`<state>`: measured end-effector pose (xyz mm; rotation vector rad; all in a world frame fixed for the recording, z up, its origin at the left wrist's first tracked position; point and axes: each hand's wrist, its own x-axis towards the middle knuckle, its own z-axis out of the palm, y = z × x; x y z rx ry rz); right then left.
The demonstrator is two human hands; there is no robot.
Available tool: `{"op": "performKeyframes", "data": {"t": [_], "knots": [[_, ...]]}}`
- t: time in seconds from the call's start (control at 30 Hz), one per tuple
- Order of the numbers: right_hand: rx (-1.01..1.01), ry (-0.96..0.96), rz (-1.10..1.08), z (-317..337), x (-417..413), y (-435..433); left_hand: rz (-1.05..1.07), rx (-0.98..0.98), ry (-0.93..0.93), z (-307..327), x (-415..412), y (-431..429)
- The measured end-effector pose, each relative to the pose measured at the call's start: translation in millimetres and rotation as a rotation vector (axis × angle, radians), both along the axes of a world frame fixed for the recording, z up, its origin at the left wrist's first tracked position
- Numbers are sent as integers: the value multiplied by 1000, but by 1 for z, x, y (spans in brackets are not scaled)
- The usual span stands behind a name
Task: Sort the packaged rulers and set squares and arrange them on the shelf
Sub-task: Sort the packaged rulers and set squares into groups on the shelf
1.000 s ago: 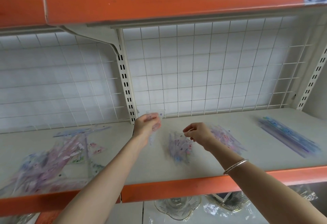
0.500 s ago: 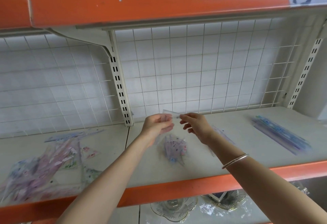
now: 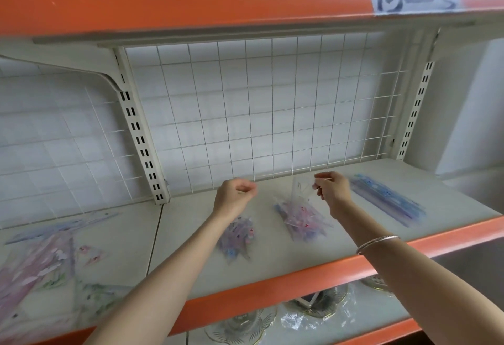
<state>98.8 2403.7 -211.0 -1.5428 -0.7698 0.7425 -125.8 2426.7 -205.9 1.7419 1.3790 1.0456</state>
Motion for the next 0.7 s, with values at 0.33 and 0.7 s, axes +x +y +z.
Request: {"op": "performKeyframes", "data": {"t": [0.33, 0.7], "knots": [[-254, -369, 102, -30, 9, 3, 0, 59, 372, -11, 4, -1], [-264, -752, 99, -5, -39, 5, 99, 141, 627, -6, -44, 0]]}}
